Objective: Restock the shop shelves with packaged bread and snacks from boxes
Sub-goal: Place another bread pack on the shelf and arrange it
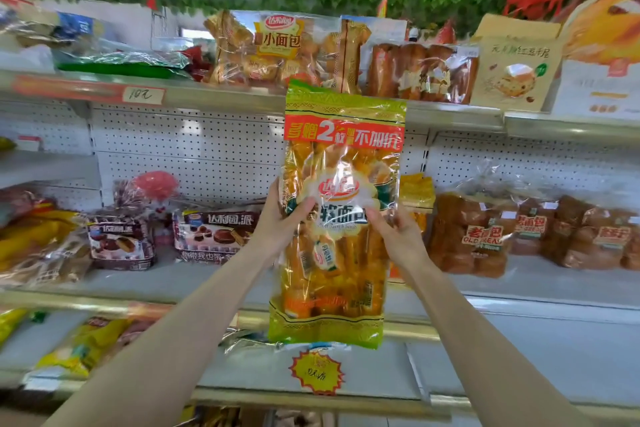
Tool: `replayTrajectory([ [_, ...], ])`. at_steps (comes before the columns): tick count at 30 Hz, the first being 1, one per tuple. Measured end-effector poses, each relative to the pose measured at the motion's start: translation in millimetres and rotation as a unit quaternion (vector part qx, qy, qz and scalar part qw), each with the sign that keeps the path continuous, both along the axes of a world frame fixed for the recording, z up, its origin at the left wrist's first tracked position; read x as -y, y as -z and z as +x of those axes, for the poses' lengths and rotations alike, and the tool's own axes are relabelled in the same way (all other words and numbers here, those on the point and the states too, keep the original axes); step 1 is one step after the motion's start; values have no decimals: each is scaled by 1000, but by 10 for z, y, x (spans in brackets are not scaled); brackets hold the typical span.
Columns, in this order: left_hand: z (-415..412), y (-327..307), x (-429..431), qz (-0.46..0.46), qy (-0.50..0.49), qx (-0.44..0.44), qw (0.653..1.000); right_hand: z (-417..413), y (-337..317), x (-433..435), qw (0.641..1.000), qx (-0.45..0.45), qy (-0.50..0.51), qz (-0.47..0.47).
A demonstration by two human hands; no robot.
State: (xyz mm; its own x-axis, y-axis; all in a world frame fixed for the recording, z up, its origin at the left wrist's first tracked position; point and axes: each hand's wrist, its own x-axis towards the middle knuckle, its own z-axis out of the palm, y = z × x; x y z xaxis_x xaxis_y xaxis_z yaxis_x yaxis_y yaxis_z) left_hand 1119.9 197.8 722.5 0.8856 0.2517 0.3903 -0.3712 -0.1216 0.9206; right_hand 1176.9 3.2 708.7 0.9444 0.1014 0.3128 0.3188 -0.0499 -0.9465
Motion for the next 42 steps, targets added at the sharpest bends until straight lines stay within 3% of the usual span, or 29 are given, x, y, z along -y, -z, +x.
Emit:
replayTrajectory([
  [14,719,582,-434,27,-58,-75,995,729,517,-423,997,-74,-30,-2],
  [23,1710,931,-898,39,-50,-85,994,1667,810,-841,999,-40,-15,-4],
  [28,2141,1065,-991,2,-27,-95,995,2043,964,-957,999,-44,-7,17],
  [42,2780,1532,-1110,-10,-23,-113,993,2657,1392,-1036,999,-29,2,18],
])
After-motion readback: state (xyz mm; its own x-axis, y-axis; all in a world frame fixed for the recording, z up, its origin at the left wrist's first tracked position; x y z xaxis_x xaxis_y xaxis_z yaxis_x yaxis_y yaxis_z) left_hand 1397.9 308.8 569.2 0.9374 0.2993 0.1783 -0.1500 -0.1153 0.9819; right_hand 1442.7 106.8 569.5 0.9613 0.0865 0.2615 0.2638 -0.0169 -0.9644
